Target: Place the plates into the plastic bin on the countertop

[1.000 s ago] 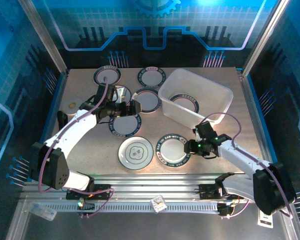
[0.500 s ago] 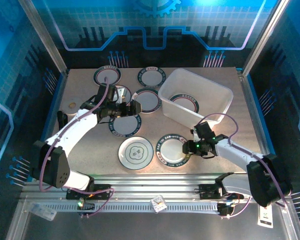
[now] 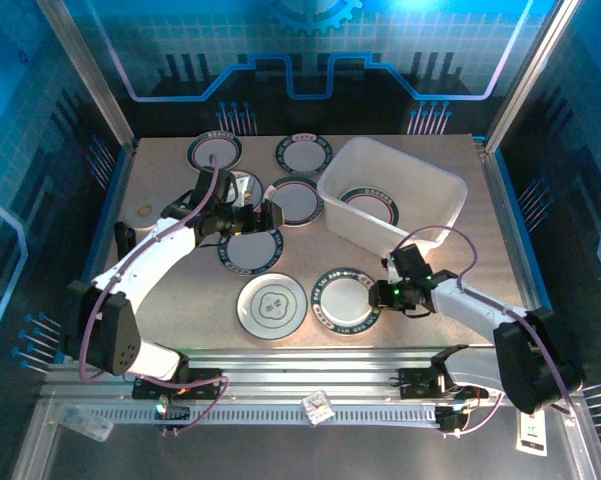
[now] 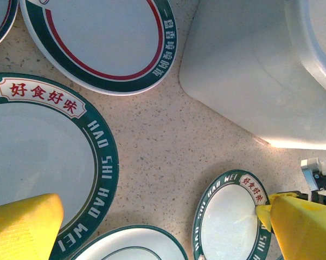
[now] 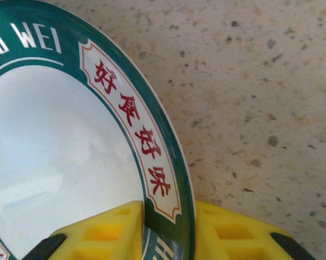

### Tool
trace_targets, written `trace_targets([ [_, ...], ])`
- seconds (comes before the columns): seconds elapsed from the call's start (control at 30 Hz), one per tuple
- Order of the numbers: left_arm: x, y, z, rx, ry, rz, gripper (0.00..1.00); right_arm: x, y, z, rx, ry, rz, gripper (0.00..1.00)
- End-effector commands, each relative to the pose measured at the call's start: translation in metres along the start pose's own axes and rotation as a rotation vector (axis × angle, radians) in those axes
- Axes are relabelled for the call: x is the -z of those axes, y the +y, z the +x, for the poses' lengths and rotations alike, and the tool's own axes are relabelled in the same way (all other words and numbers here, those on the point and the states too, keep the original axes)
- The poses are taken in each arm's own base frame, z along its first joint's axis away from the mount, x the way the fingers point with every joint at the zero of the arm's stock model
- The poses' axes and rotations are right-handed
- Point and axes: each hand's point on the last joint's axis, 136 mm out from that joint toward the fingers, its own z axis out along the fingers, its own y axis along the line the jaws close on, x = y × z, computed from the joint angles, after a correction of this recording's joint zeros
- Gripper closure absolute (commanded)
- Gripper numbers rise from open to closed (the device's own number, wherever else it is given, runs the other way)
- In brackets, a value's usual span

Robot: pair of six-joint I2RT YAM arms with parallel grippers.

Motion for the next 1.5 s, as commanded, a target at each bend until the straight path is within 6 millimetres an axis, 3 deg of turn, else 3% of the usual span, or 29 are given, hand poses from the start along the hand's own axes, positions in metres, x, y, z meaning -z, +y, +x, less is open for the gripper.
trace_targets([
  [0.0,0.005,-0.002,0.000,-0.003,-0.013,0.003,0.01,0.001,0.004,0.002,-0.003,-0.011,-0.030,0.74],
  [0.3,0.010,-0.005,-0.001,-0.005,-0.033,0.018,0.01,0.023,0.010,-0.002,0.000,-0.076,-0.043,0.83],
  [0.97,0.024,-0.011,-0.002,-0.029,-0.069,0.024,0.01,0.093,0.059,-0.036,0.035,-0.160,-0.157,0.94],
  [1.27,0.034,-0.012,-0.010,-0.044,-0.105,0.003,0.01,0.131,0.076,-0.040,0.048,-0.203,-0.180,0.96],
  [1.47,0.049,-0.010,-0.024,-0.036,-0.168,-0.008,0.01,0.152,0.096,-0.053,0.052,-0.248,-0.235,0.97],
])
